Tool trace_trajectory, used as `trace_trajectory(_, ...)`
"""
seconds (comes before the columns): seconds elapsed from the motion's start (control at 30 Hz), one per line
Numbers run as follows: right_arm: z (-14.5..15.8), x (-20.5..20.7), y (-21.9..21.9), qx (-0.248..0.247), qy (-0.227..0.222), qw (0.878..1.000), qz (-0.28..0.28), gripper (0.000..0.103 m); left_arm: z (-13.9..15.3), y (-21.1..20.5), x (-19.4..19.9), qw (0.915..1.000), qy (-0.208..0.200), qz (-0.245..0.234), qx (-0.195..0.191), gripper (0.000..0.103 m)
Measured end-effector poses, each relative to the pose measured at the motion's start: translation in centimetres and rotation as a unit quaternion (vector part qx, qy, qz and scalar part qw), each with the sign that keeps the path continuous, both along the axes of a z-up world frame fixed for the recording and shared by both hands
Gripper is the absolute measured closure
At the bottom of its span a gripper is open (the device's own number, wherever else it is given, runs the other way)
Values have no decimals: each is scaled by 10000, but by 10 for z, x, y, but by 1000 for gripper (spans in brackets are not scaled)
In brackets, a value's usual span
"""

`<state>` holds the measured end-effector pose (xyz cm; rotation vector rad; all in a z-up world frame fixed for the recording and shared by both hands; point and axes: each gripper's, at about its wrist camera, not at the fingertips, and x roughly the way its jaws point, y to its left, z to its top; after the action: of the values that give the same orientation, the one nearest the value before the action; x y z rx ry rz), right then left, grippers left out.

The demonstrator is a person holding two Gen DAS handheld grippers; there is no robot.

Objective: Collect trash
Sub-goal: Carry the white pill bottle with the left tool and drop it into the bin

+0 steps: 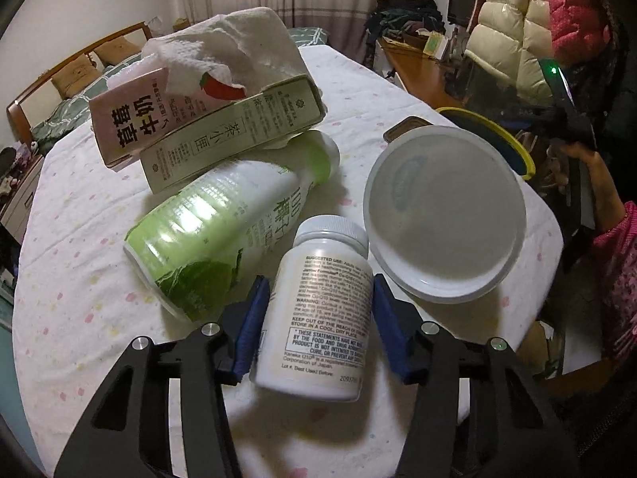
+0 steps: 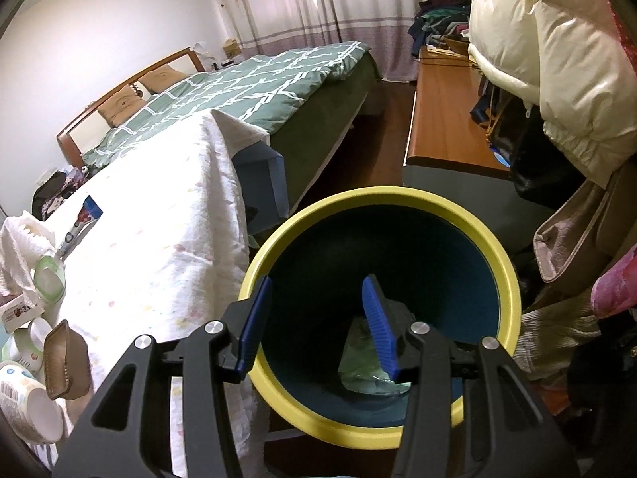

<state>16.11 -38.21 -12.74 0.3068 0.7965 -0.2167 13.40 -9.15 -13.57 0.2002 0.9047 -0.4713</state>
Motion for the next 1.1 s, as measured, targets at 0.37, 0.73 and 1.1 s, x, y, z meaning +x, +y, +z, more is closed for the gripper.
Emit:
trace_trajectory(0.37, 23, -20, 10, 23, -338, 9993, 142, 57, 51, -5, -14, 9988, -400, 21, -264, 56)
trace_trajectory(0.73, 45, -61, -2, -237, -603, 9979, -47, 57, 101, -98, -1, 9930, -414, -862, -696, 56)
trace_trajectory(1.1, 56, -90, -21, -271, -865, 9957, -201, 57, 118, -201, 48, 9856, -508, -1574, -349, 56)
